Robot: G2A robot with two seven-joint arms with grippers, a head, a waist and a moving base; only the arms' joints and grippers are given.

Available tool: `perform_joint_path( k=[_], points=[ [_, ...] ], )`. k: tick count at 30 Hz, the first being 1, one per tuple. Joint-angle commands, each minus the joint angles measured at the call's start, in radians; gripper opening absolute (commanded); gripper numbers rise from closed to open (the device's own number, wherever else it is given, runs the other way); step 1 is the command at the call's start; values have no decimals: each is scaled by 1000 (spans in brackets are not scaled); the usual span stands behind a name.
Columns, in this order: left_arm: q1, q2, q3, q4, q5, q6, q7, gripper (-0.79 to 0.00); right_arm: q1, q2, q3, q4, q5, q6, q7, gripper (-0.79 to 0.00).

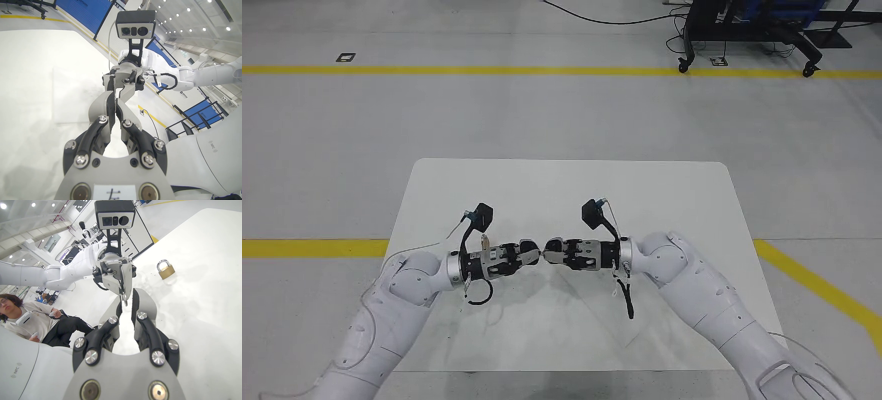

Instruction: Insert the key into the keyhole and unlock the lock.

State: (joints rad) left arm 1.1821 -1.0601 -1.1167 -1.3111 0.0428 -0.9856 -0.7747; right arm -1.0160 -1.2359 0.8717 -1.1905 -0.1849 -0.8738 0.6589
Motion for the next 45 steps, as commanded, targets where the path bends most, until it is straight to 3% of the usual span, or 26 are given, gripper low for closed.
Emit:
perform_joint_path(
  k=[1,6,7,8,15,21,26,29,33,37,41,45],
  points=[
    [0,2,1,-1,2,-3,4,-785,0,0,-1,1,1,-1,-2,-785],
    [2,6,0,-2,9,-6,21,-785,1,2,-2,2,1,-8,-9,-785],
    [2,6,1,-3,11,-5,24,-222,0,3,-2,1,-1,-10,-9,-785],
    [2,7,3,-4,11,-6,26,0,0,3,-2,1,-1,-12,-9,-785],
    [-2,9,-16,6,11,-5,84,0,-14,14,26,7,-1,-50,-41,-785],
    [-2,9,-16,6,11,-5,84,0,-78,46,135,41,-12,-139,-130,-785],
    [-3,10,-22,-13,45,16,91,0,-113,59,183,47,-14,-139,-175,-785],
    [30,22,-86,-153,243,118,136,0,-113,59,183,47,-14,-139,-175,-785],
    [174,48,-229,-443,555,372,170,0,-113,59,183,47,-14,-139,-175,-785],
    [309,66,-303,-659,856,643,34,0,-113,59,183,47,-14,-139,-175,-785],
    [317,66,-290,-668,958,791,-104,0,-113,59,183,47,-14,-139,-175,-785],
    [252,58,-241,-549,933,807,-132,0,-113,59,183,47,-14,-139,-175,-785]
  ],
)
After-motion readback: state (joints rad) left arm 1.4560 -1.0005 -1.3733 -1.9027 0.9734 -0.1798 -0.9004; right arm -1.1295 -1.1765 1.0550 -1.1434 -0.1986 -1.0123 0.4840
